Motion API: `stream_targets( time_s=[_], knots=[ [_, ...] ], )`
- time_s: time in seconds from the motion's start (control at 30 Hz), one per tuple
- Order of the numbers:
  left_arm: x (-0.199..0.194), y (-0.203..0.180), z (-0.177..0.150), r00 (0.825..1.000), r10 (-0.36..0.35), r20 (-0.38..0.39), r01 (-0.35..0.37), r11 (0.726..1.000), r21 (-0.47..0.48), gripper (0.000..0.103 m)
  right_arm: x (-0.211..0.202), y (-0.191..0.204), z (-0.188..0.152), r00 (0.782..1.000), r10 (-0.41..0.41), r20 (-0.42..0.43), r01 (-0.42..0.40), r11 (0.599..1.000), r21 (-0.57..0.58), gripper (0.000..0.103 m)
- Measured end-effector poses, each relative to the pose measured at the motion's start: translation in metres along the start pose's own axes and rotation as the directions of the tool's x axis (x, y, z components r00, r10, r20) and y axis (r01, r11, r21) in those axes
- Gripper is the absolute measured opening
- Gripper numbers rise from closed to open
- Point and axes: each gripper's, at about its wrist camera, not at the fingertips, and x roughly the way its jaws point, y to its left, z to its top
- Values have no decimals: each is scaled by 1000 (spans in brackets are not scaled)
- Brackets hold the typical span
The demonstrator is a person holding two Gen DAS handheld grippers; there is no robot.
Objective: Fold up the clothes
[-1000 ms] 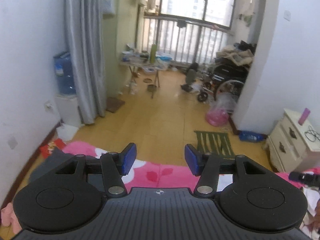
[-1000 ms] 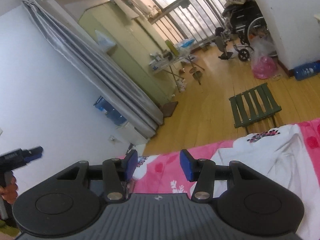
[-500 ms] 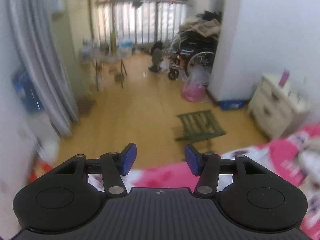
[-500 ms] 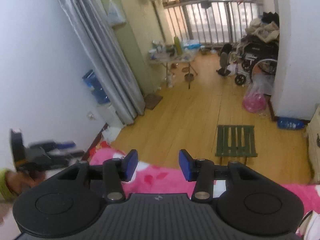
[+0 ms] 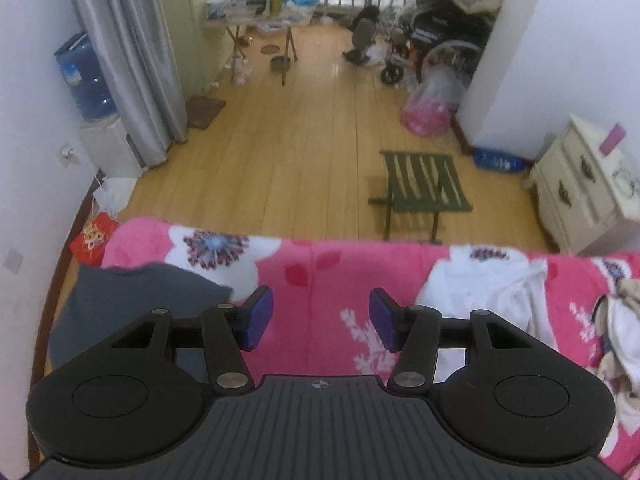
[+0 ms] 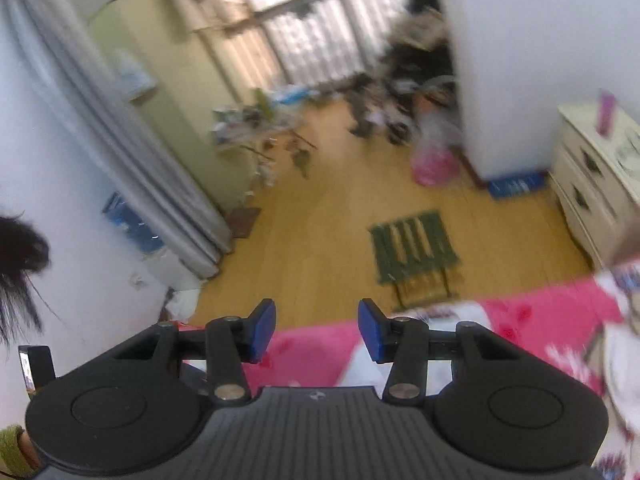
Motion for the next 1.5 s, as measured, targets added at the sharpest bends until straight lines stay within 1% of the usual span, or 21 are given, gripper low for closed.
stream_targets(
  time_s=[0.07, 0.2, 0.3, 0.33, 0.43, 0.47, 0.57, 0.63, 0.73, 0.83, 0.9, 1.0, 1.07, 1.17, 1.23, 1.33, 1.4, 1.5],
  knots=[
    [6, -20, -8, 1000, 17, -13, -17, 999, 28, 53, -4, -34, -18, 1000, -25, -13, 25, 1000, 14, 48],
    [13, -64, -23, 997, 65, -39, -62, 996, 66, 53, -5, -92, -42, 1000, -20, -13, 19, 998, -56, 48],
    [9, -93, -34, 992, 111, -54, -107, 992, 59, 53, 6, -130, -50, 1000, 22, -6, -22, 996, -82, 49],
    [6, -103, -37, 991, 122, -61, -118, 991, 56, 53, 12, -141, -50, 999, 51, -2, -51, 996, -77, 49],
    [1, -125, -55, 987, 158, -33, -154, 984, 93, 53, 34, -162, -52, 989, 149, 18, -147, 985, -90, 49],
    [12, -127, -64, 986, 165, -26, -161, 982, 99, 53, 42, -171, -58, 984, 175, 29, -171, 981, -96, 49],
    [44, -133, -93, 983, 185, -5, -183, 976, 115, 53, 84, -195, -87, 969, 243, 51, -237, 966, -108, 49],
    [65, -137, -112, 980, 197, 10, -197, 972, 125, 53, 113, -212, -116, 960, 272, 64, -264, 959, -102, 49],
    [109, -135, -142, 983, 181, 44, -185, 977, 107, 52, 154, -236, -160, 959, 276, 63, -271, 959, -85, 49],
    [135, -137, -166, 984, 162, 71, -167, 983, 75, 52, 173, -257, -189, 956, 276, 101, -270, 960, -70, 49],
    [151, -139, -179, 987, 139, 84, -145, 987, 65, 52, 177, -265, -195, 957, 268, 113, -260, 962, -82, 49],
    [164, -143, -183, 982, 123, 145, -132, 990, 58, 52, 181, -277, -204, 958, 257, 131, -245, 964, -101, 49],
    [166, -144, -184, 974, 104, 202, -110, 994, 22, 52, 177, -278, -199, 956, 258, 142, -237, 960, -152, 49],
    [157, -147, -183, 946, 94, 311, -94, 995, -17, 52, 161, -278, -186, 943, 265, 199, -214, 946, -246, 49],
    [149, -151, -185, 925, 91, 368, -85, 996, -31, 52, 145, -276, -183, 925, 288, 247, -212, 933, -292, 49],
    [126, -160, -190, 900, 95, 425, -95, 995, -20, 52, 120, -277, -189, 890, 334, 310, -228, 916, -330, 49],
    [109, -167, -195, 885, 102, 454, -115, 993, 1, 52, 108, -278, -196, 878, 349, 328, -240, 913, -330, 49],
    [88, -171, -199, 872, 120, 474, -131, 991, -9, 52, 92, -282, -206, 863, 373, 340, -268, 910, -318, 49]
  ],
)
